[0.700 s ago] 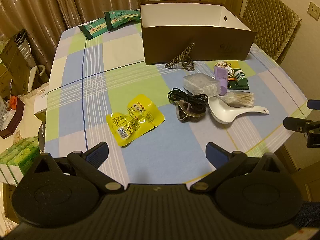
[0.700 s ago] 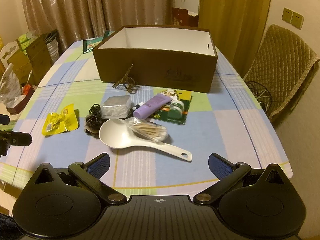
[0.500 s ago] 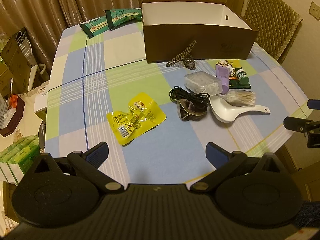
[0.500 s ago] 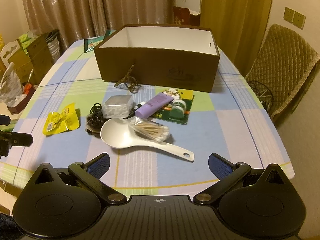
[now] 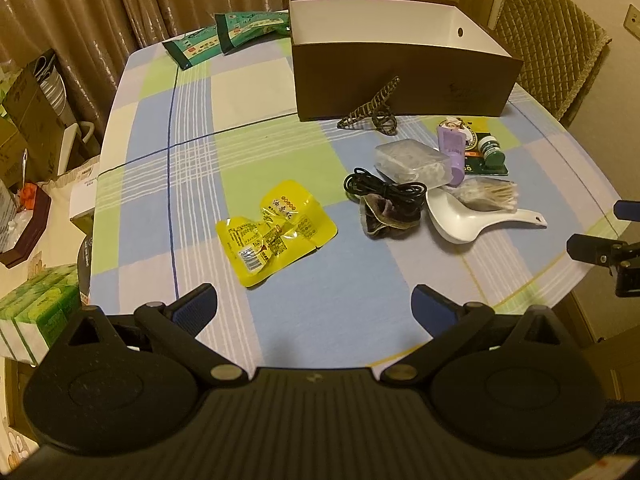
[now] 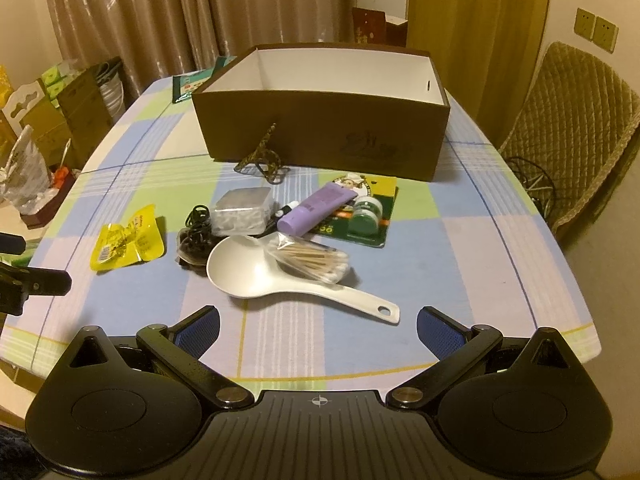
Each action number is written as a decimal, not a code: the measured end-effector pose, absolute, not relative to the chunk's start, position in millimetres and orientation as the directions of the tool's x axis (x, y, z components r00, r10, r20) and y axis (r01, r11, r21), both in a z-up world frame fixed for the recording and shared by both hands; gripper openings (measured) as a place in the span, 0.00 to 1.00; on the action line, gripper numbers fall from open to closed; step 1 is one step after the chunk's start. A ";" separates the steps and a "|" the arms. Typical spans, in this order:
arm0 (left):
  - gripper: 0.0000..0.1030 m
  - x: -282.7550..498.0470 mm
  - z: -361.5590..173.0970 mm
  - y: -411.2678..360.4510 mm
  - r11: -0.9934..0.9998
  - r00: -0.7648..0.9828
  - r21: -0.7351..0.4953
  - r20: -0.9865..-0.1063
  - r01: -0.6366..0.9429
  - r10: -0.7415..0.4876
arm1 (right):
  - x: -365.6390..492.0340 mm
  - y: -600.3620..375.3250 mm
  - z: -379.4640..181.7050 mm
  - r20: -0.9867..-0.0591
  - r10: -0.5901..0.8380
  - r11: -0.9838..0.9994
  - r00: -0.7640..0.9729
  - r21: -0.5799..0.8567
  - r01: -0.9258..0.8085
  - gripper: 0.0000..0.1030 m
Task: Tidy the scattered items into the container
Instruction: 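Move both tools toward the scattered items in front of the box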
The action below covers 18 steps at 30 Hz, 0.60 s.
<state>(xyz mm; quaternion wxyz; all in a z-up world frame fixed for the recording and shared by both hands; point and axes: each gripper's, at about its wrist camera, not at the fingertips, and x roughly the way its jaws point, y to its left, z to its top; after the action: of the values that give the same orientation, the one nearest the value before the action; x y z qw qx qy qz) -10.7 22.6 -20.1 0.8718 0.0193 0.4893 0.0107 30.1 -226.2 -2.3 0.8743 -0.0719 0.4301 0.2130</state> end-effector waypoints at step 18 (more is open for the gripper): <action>0.99 3.5 -30.8 35.6 0.998 0.504 0.051 -0.862 -0.022 0.055 | 47.0 -218.5 -11.8 -0.792 0.318 0.898 0.521 0.076 -0.433 0.98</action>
<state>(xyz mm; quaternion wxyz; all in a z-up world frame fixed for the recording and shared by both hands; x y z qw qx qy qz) 3.5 35.6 -30.8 0.8672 0.0167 0.4973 0.0220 47.0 -218.5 -11.8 0.8695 -0.0655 0.4395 0.2159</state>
